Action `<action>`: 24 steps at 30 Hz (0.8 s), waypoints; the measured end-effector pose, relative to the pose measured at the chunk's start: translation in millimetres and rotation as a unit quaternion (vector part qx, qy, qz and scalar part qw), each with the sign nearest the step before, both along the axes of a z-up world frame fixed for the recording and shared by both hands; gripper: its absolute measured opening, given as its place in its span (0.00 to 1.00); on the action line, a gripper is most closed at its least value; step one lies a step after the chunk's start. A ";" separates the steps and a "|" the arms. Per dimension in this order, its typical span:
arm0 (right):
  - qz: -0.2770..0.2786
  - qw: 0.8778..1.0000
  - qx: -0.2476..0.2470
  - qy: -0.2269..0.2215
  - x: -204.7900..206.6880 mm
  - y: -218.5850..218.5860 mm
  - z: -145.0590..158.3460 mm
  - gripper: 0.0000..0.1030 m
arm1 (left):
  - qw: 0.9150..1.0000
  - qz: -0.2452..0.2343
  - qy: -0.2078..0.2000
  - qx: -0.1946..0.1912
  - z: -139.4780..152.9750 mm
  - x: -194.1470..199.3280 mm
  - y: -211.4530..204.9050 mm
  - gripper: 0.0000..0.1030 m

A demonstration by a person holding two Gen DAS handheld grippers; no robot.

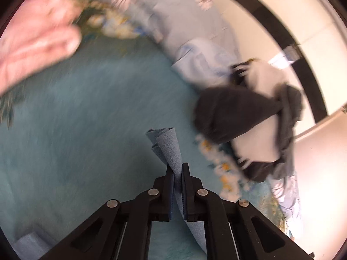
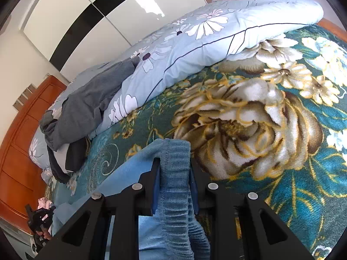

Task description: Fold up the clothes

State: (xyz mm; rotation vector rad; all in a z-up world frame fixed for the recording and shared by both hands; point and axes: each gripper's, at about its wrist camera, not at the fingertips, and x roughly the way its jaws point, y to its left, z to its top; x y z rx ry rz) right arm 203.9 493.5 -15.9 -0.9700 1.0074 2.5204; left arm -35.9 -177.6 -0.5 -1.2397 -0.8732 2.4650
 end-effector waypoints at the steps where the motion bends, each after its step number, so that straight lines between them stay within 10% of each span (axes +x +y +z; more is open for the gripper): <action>1: 0.000 1.000 0.001 0.010 1.2 -0.2 3.7 0.24 | 0.999 -0.004 0.036 0.004 15.9 3.1 1.2 0.06; 4: -0.009 0.998 0.023 0.058 8.9 -2.6 18.2 0.24 | 0.995 0.003 0.093 -0.034 48.7 5.8 7.2 0.06; 7: -0.018 0.999 0.015 0.044 -1.7 1.9 8.9 0.24 | 0.997 0.009 0.021 -0.068 31.7 -20.5 9.0 0.10; 12: -0.011 1.000 0.000 0.001 -19.6 1.3 -15.3 0.24 | 0.998 0.030 -0.053 -0.016 -15.2 -28.7 -9.4 0.11; 18: -0.001 1.000 0.010 -0.016 -18.9 0.3 -12.0 0.27 | 0.996 0.023 -0.078 0.042 -21.9 -0.4 -33.9 0.48; 24: -0.006 0.999 0.026 -0.024 12.2 -2.5 1.6 0.37 | 0.999 0.035 -0.038 -0.008 9.8 70.2 -66.1 0.65</action>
